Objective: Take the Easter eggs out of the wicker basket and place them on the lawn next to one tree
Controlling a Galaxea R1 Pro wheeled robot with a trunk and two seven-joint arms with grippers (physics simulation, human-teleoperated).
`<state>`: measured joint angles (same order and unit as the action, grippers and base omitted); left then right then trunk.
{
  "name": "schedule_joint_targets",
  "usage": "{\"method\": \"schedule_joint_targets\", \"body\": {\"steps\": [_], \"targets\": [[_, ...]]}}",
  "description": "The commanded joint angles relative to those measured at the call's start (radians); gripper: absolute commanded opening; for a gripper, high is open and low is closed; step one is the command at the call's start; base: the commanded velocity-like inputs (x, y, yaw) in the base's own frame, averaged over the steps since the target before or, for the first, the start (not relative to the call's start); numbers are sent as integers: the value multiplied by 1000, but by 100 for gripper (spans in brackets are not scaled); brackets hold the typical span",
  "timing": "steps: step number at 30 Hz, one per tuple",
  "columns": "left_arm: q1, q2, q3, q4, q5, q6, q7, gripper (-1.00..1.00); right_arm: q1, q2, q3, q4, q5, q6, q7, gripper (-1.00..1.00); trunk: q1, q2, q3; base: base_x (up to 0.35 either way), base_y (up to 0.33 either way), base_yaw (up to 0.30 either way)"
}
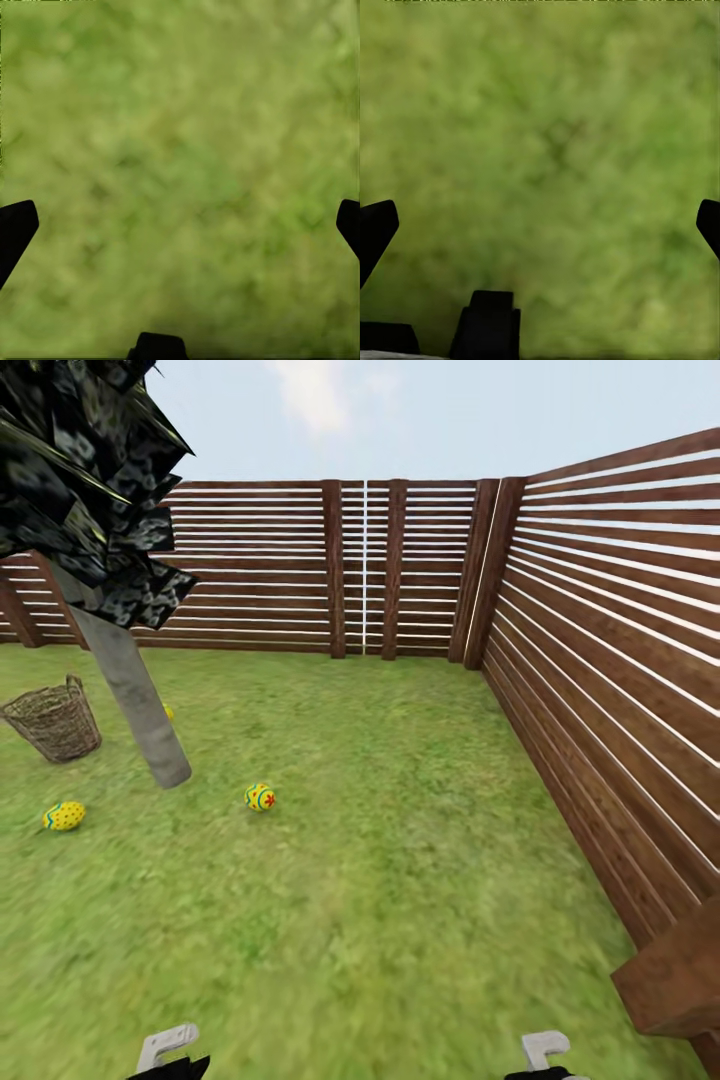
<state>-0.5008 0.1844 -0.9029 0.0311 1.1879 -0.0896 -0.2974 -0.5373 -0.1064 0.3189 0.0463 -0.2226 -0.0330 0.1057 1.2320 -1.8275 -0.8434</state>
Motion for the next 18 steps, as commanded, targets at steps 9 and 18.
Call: {"method": "schedule_joint_targets", "body": {"steps": [9,18], "targets": [[3,-3,-20,3,7,-3,-5,100,-1,-4,8,1,-6,-4,18,100,-35,63,28,0,0,0],[3,-4,-21,3,10,-2,-5,100,-1,-4,7,2,-4,-4,17,100,-69,126,56,0,0,0]]}}
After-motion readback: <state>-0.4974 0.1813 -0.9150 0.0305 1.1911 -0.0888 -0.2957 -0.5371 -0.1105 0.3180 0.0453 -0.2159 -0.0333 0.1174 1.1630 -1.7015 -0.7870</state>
